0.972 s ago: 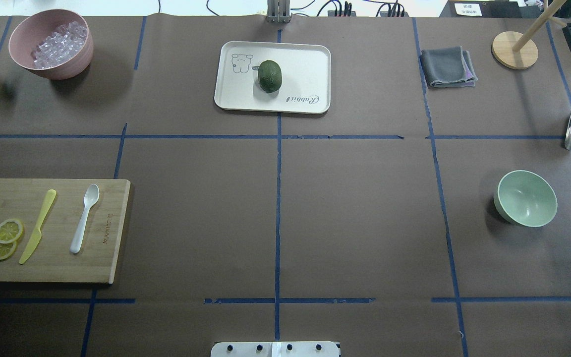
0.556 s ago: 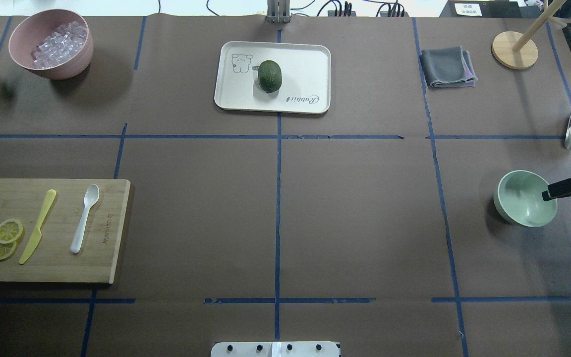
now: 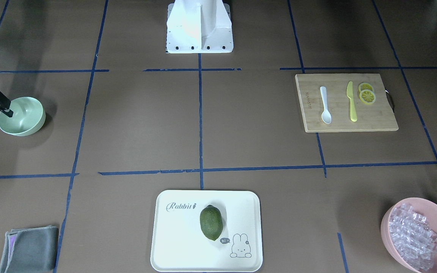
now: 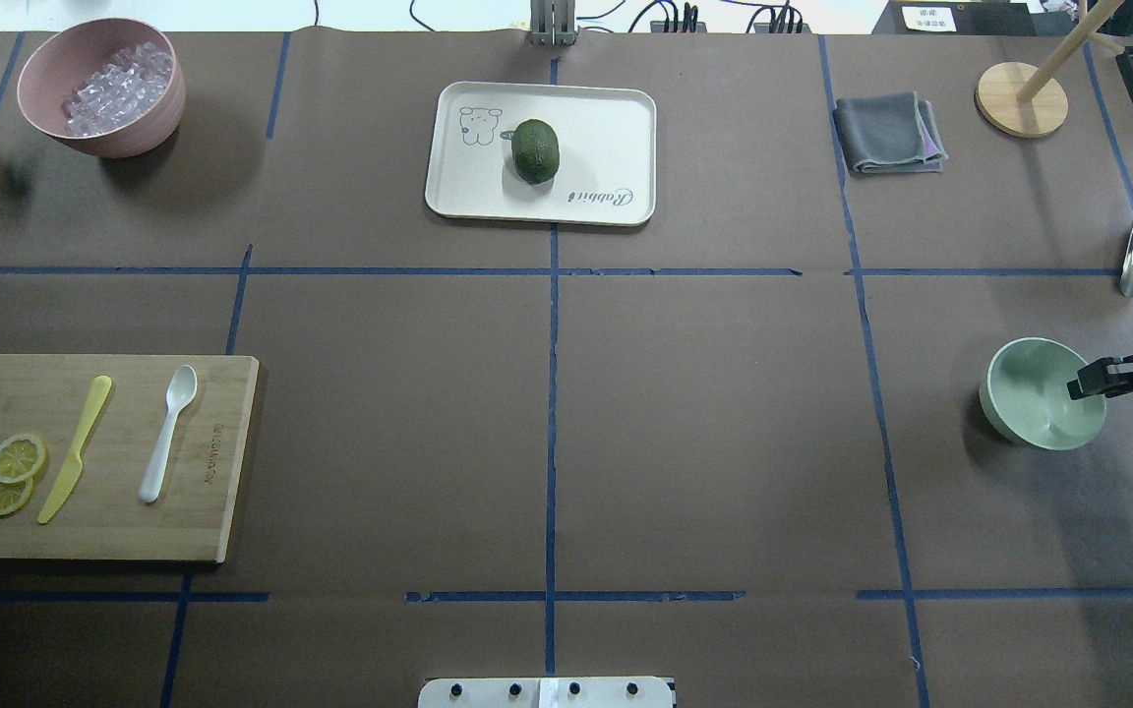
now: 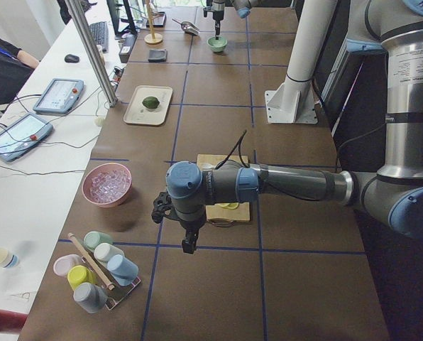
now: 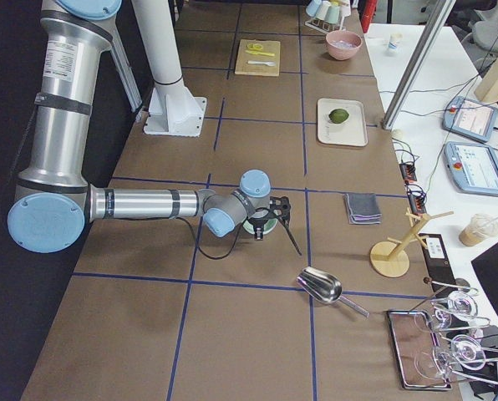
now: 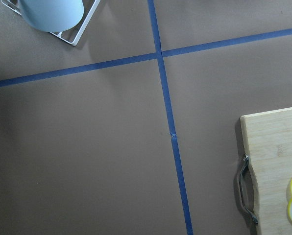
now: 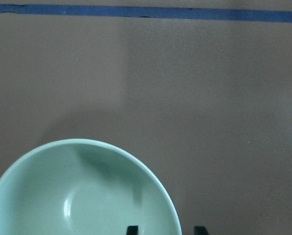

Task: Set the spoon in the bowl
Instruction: 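Reach the right gripper down and grasp the rim of the pale green bowl, then carry the green bowl with the right gripper toward the table centre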

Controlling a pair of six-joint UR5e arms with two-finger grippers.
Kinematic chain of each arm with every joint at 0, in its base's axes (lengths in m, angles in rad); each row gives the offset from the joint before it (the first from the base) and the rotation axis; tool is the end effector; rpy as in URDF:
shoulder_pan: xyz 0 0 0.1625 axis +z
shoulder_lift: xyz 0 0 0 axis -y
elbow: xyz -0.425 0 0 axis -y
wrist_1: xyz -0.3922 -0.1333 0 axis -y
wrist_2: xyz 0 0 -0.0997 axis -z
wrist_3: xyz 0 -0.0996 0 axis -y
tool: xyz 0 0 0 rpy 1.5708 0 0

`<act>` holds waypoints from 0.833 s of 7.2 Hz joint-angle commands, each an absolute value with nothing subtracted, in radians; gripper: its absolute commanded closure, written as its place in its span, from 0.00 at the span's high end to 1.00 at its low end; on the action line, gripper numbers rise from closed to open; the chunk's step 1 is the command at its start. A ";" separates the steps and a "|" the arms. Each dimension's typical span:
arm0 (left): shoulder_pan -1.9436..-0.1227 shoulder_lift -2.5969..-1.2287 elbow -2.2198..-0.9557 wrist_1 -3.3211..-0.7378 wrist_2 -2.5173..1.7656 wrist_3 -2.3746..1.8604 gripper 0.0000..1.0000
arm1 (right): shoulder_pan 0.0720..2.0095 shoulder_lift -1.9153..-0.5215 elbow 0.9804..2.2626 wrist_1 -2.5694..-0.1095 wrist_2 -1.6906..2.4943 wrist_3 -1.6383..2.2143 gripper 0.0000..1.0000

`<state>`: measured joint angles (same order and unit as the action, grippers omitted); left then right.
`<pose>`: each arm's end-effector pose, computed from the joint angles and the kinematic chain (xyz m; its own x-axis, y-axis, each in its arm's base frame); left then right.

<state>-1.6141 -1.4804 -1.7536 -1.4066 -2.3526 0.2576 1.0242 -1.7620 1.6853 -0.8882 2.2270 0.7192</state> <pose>-0.0824 -0.4434 0.6272 0.6945 0.1753 -0.6978 -0.1383 0.9843 0.1097 -0.1653 -0.4112 0.6179 0.6548 -0.0705 0.7525 -0.0055 0.9952 0.0981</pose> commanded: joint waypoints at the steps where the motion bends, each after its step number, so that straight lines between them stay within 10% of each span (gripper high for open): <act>1: -1.614 -1.480 -1.755 -1.407 -2.352 0.258 1.00 | 1.023 -1.758 1.686 -0.888 2.229 0.719 0.00; 6: -1.614 -1.477 -1.766 -1.405 -2.353 0.258 1.00 | 1.063 -1.564 1.804 -1.052 2.349 0.795 0.00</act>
<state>-1.6137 -1.4785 -1.7637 -1.4053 -2.3524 0.2577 1.0614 -1.6406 1.7693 -0.9770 2.3449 0.7425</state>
